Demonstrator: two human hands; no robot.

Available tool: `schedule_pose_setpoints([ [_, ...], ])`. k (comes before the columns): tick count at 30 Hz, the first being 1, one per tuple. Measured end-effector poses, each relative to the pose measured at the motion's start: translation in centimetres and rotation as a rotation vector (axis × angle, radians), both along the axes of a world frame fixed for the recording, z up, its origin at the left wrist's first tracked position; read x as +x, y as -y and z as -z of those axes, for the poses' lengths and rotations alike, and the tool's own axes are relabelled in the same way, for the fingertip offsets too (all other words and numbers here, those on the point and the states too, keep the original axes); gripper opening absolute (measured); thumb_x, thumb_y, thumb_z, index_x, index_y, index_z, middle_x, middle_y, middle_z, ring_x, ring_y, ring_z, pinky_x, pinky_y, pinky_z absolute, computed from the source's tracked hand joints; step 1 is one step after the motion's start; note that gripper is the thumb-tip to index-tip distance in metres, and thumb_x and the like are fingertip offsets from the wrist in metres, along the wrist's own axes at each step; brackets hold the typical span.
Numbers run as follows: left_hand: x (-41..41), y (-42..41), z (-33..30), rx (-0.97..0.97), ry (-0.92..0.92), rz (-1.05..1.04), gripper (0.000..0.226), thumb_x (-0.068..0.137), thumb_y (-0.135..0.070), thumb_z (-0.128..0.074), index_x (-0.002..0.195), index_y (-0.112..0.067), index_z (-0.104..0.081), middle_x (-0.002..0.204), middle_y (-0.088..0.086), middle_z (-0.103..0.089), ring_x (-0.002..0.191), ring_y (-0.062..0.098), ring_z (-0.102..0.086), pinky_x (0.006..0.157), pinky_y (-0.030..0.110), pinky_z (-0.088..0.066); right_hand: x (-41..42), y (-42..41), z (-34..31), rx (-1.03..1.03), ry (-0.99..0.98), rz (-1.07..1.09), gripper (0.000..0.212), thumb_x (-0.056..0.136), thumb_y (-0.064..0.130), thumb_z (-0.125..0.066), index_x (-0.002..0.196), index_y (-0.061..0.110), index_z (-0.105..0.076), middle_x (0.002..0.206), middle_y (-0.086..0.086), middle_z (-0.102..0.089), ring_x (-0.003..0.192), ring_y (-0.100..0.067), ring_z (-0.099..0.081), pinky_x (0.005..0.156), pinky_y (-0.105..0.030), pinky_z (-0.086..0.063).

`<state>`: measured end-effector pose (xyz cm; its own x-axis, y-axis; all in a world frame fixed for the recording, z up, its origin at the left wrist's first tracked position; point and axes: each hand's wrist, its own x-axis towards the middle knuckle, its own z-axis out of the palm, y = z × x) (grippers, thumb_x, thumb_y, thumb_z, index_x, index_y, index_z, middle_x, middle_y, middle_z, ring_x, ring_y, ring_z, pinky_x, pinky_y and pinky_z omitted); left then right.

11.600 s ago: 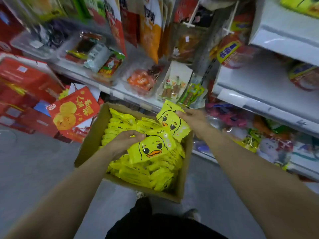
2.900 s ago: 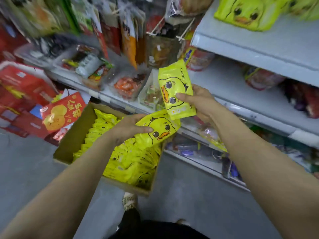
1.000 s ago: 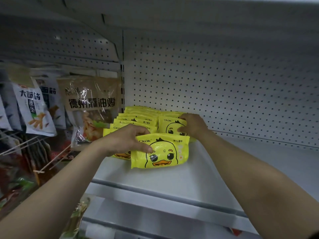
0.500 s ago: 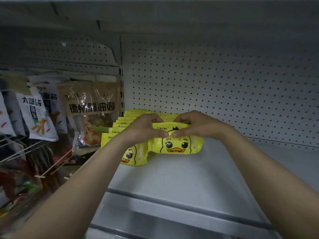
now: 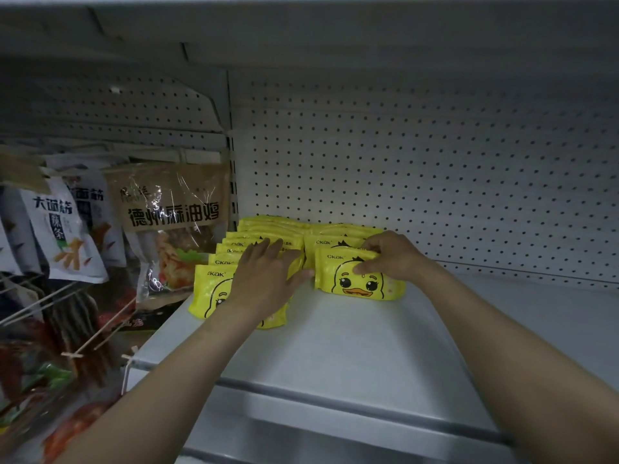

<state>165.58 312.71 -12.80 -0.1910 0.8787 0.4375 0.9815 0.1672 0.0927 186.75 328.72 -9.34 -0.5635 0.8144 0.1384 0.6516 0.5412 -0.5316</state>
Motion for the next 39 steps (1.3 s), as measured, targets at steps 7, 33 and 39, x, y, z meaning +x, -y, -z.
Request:
schedule_pose_setpoints([
  [7,-0.3,-0.3,0.7,0.022,-0.037,0.005,0.078,0.082,-0.073,-0.016,0.128,-0.028,-0.06,0.136,0.008,-0.057,0.132,0.033,-0.045,0.113,0.05,-0.028,-2.3,-0.3,0.7,0.026,-0.028,0.017,0.048,0.065,0.037,-0.089,0.106,0.021,-0.069,0.097,0.007,-0.059,0.093,-0.011,-0.055,0.071,-0.023,-0.038],
  [33,-0.5,0.5,0.1,-0.062,-0.049,0.071,0.063,0.095,-0.064,-0.028,0.143,-0.025,-0.041,0.151,0.011,-0.037,0.143,0.032,-0.024,0.118,0.049,-0.013,-3.6,6.4,1.6,0.344,0.112,0.375,0.071,0.078,0.052,-0.074,0.137,0.021,-0.049,0.135,-0.008,-0.051,0.13,-0.027,-0.041,0.096,-0.04,-0.042],
  [39,0.5,4.8,-3.8,-0.043,0.082,0.055,0.06,0.09,-0.054,-0.056,0.14,-0.022,-0.046,0.139,0.012,-0.05,0.129,0.032,-0.043,0.104,0.042,-0.038,-2.0,10.7,-1.5,0.298,0.115,0.234,0.056,0.088,0.048,-0.065,0.134,0.021,-0.052,0.136,-0.008,-0.052,0.132,-0.025,-0.04,0.095,-0.035,-0.041],
])
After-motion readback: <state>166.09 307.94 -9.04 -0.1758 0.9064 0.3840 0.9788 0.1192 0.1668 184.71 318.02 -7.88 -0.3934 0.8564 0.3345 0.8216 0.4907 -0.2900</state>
